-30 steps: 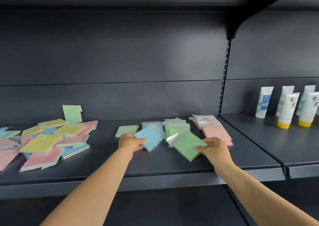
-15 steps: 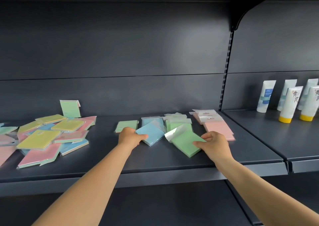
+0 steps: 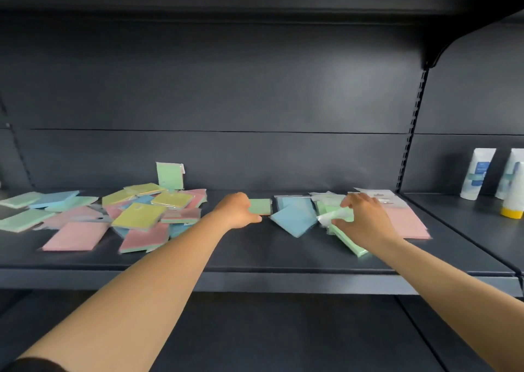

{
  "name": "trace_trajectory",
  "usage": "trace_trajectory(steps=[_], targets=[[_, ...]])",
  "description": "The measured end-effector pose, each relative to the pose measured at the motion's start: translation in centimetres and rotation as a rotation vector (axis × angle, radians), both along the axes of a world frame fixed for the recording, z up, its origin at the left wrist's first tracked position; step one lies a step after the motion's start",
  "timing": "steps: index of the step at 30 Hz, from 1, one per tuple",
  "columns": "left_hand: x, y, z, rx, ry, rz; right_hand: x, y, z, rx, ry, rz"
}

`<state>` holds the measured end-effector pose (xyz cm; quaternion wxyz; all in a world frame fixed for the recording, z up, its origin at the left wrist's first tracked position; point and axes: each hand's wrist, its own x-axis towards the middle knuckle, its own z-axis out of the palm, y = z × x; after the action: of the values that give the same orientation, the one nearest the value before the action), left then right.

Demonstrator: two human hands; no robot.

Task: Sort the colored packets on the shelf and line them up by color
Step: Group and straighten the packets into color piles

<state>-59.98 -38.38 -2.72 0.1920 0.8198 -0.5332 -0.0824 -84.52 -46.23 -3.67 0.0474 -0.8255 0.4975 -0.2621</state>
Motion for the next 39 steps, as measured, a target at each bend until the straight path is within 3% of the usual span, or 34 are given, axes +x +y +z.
trace_trajectory(steps=[4, 8, 18, 24, 30, 39], targets=[[4.9, 4.9, 1.4, 0.011, -0.155, -0.029, 5.9, 3.8, 2.2, -0.032, 0.184, 0.073], [11.4, 10.7, 3.1, 0.055, -0.275, -0.023, 12.8, 8.6, 3.6, -0.039, 0.231, 0.148], [28.0, 25.6, 4.0, 0.124, -0.349, 0.071, 30.3, 20.6, 3.9, -0.035, 0.244, 0.284], [35.4, 30.5, 2.9, 0.138, -0.308, 0.111, 37.3, 24.6, 2.9, 0.017, 0.29, 0.351], [40.1, 31.4, 0.5, 0.135, -0.204, 0.15, 41.3, 25.1, 1.1, 0.256, 0.327, 0.314], [45.4, 29.3, -1.9, 0.017, 0.037, 0.237, 47.2, 23.2, -1.4, 0.374, 0.148, 0.185]])
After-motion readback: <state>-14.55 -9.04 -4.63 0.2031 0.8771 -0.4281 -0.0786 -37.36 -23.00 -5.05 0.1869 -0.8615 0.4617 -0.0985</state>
